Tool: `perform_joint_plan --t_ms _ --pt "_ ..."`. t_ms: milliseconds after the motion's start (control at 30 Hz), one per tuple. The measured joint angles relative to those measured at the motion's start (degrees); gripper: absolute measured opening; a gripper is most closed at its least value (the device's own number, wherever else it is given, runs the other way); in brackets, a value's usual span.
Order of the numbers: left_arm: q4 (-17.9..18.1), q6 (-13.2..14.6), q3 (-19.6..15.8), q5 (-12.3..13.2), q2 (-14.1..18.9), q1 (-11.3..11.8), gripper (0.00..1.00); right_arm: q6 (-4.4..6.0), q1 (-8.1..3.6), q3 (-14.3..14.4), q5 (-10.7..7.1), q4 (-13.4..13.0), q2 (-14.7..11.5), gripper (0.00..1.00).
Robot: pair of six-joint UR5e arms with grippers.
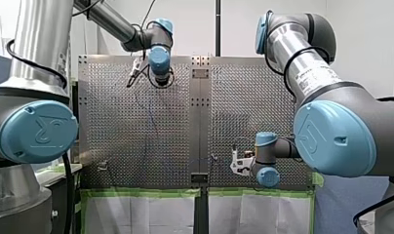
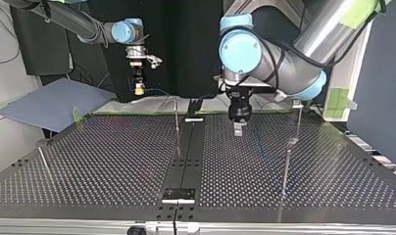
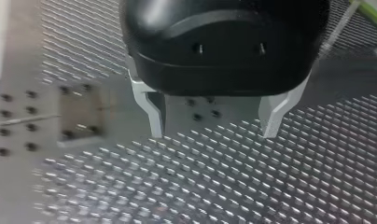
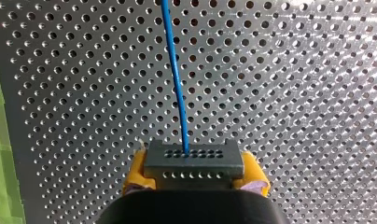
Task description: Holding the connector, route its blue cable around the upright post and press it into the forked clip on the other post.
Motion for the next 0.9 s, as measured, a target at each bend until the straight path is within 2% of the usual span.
perform_joint_plan --t_ms 167,400,567,900 --pt "1.29 2.64 0.17 -2.64 -2.02 0.56 1.00 0.00 0.00 0.00 0.00 -0.02 0.00 0.00" --pt "2.47 6.15 0.27 -5.74 -2.46 1.67 1.00 0.00 0.01 0.00 0.00 -0.07 0.00 0.00" --pt "3.03 8.19 0.32 -5.96 -2.47 2.33 1.00 0.00 0.00 0.00 -0.01 -0.11 0.00 0.00" --pt "3.85 12.15 0.96 -4.81 -2.51 3.29 1.00 0.08 0.00 0.00 -0.06 -0.28 0.00 0.00"
